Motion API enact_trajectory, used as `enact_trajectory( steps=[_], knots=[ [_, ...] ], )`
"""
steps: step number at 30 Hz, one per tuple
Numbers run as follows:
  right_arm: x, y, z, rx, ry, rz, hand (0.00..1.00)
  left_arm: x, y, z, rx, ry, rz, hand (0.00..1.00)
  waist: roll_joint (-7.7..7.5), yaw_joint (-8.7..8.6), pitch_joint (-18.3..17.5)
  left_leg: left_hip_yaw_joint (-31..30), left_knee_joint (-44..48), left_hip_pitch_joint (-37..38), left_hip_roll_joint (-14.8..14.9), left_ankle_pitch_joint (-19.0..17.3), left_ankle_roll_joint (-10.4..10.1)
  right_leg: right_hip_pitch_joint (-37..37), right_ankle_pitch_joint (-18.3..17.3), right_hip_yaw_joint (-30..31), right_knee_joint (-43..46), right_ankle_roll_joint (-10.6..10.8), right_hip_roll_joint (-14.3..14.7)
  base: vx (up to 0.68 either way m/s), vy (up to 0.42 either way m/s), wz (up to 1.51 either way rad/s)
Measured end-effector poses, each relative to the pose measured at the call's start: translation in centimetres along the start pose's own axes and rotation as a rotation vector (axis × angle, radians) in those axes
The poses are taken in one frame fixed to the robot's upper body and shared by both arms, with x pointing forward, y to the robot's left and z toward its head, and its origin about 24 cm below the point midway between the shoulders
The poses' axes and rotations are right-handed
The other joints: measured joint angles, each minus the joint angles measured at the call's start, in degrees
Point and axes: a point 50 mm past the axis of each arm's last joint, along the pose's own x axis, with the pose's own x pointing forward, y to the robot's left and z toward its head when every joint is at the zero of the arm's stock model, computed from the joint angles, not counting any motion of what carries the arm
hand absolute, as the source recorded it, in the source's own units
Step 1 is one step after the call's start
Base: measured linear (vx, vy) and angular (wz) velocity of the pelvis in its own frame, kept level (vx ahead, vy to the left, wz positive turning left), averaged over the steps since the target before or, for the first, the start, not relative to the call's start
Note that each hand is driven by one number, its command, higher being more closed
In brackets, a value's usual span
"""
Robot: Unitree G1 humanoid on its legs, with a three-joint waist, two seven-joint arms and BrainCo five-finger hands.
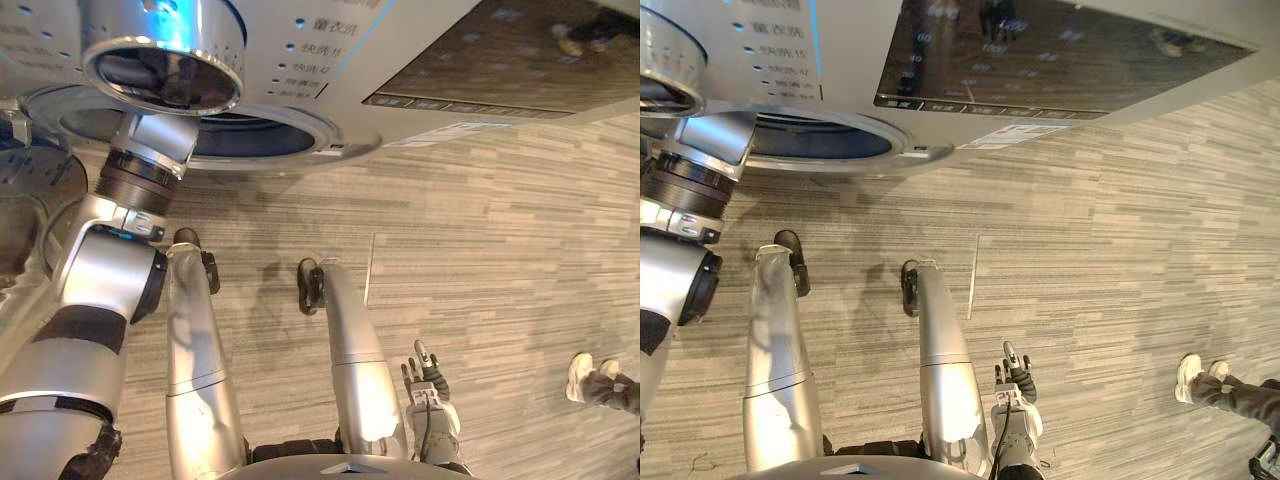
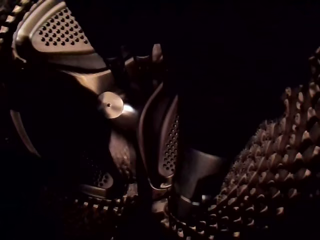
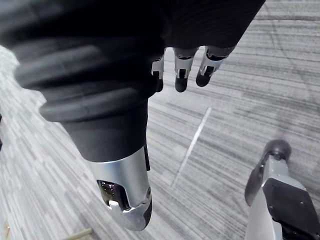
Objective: Pick up the laundry basket with both hands and put the clothes into the washing machine.
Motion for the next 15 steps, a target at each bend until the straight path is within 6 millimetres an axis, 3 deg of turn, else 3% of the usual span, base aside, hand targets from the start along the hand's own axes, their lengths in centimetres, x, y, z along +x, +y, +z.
enact_trajectory(
  steps=[2,5,6,8,9,11,14,15],
  knots=[
    [0.0,0.0,-0.1,0.000,0.002,-0.002,0.00,-0.9,-0.5,-1.5,-0.072,0.068,0.026,0.00,-0.80,-0.07,-0.5,-0.2,0.0,0.3,0.0,-0.1,0.1,0.5,0.0,-0.2,-0.2,0.0,0.0,0.00,0.000,0.00],
    [0.0,0.0,-0.1,-0.003,0.004,0.001,0.00,-4.0,-1.8,-6.3,-0.233,0.295,0.069,0.00,-1.11,-0.03,-1.1,-0.2,-0.3,1.6,0.0,-0.3,0.2,1.9,0.0,-0.3,-0.8,0.0,0.0,0.01,0.002,0.01],
    [0.0,0.0,-0.2,-0.003,0.005,0.000,0.00,-5.7,-2.3,-8.5,-0.285,0.399,0.088,0.00,-1.16,-0.02,-1.8,-0.1,-0.6,1.8,0.0,-0.3,0.2,2.1,0.0,-0.3,-1.1,0.0,0.0,0.00,0.000,0.00],
    [0.0,0.1,-0.2,-0.006,0.005,0.001,0.00,-11.4,-3.7,-13.6,-0.399,0.672,0.154,0.00,-1.28,0.50,-2.3,0.0,-1.8,3.3,0.0,-0.3,0.2,3.5,0.0,-0.4,-1.9,-0.2,-0.2,0.03,-0.011,0.08],
    [0.0,0.1,-0.2,-0.008,0.006,0.000,0.00,-13.0,-4.1,-14.6,-0.426,0.733,0.171,0.00,-1.29,0.85,-2.3,0.1,-2.1,3.9,0.0,-0.3,0.2,3.9,0.1,-0.4,-2.2,-0.2,-0.2,0.03,-0.034,0.12],
    [0.0,0.2,-0.2,-0.029,0.006,-0.002,0.00,-18.2,-5.7,-16.6,-0.483,0.891,0.200,0.00,-1.22,2.03,-2.7,0.4,-3.8,5.9,-0.2,0.1,0.1,5.6,0.0,-0.7,-3.0,-0.7,-0.7,0.03,-0.049,0.15],
    [0.0,0.3,-0.5,-0.024,0.008,-0.018,0.00,-23.1,-7.4,-17.4,-0.506,1.024,0.194,0.00,-1.13,2.34,-4.4,0.5,-5.5,8.0,-0.6,0.5,-0.2,7.4,-0.3,-1.2,-3.9,-1.3,-1.3,0.03,-0.046,0.18],
    [0.0,0.4,-0.5,-0.026,0.009,-0.016,0.00,-25.7,-8.1,-17.7,-0.509,1.095,0.187,0.00,-0.92,2.58,-4.7,0.5,-6.5,9.7,-0.6,0.6,-0.4,9.0,-0.4,-1.4,-4.6,-1.6,-1.4,0.04,-0.062,0.17]
  ],
)
